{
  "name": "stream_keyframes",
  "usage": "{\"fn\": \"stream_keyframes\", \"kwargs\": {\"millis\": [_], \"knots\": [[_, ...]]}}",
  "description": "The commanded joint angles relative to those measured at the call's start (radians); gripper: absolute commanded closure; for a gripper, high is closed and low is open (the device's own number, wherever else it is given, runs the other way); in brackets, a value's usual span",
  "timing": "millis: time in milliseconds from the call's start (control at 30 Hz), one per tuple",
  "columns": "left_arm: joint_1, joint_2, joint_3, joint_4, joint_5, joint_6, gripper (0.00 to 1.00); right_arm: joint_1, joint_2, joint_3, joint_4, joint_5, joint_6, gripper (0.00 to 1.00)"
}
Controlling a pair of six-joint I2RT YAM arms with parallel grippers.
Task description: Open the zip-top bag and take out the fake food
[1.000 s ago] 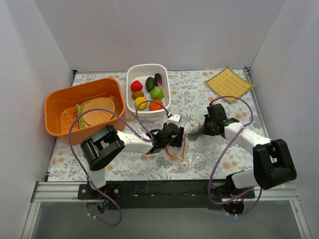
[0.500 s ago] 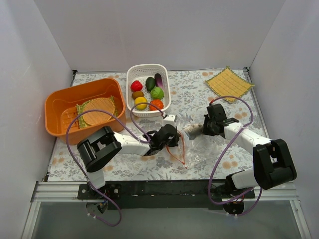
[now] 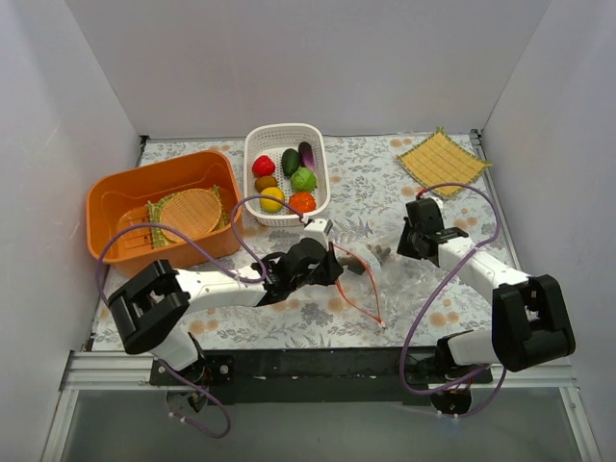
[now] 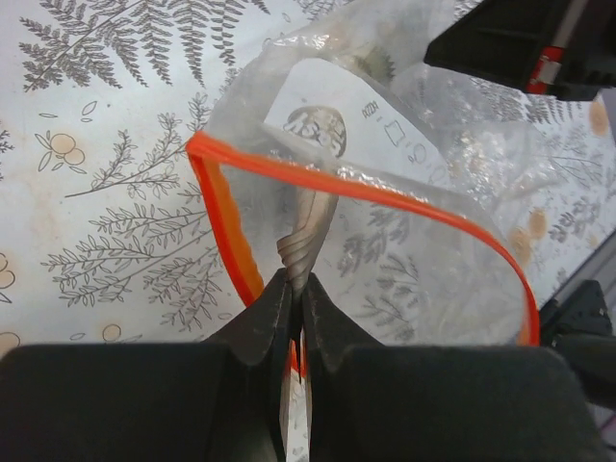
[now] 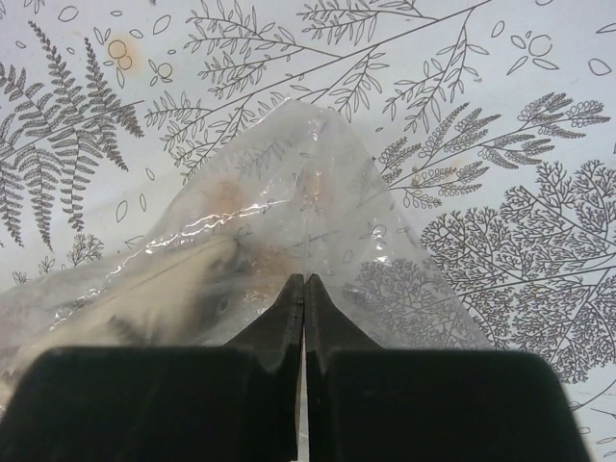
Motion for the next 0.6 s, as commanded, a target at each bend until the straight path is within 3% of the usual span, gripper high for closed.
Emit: {"fn": "stream_keyframes", "kwargs": {"millis": [0,167,400,567], "knots": [[-0.002,-0.129,-0.006,-0.087,0.078,-0.001,1.0,-0.009,0.013,0.052,0.02,0.044,0.025,0.99],[-0.002,-0.229,0.019,-0.15,0.125,0.032,1.0,-0.009,0.019,0.054,0.041,0.036,0.062,0.99],[-0.004,-0.272,0.146,-0.374,0.271,0.085,1.0,-0.009,0.042,0.086,0.044,0.102,0.079,0.99],[-0.002,-0.315,0.189,-0.492,0.291,0.088,1.0,-0.009,0.091,0.124,0.04,0.131,0.082,0.99]]}}
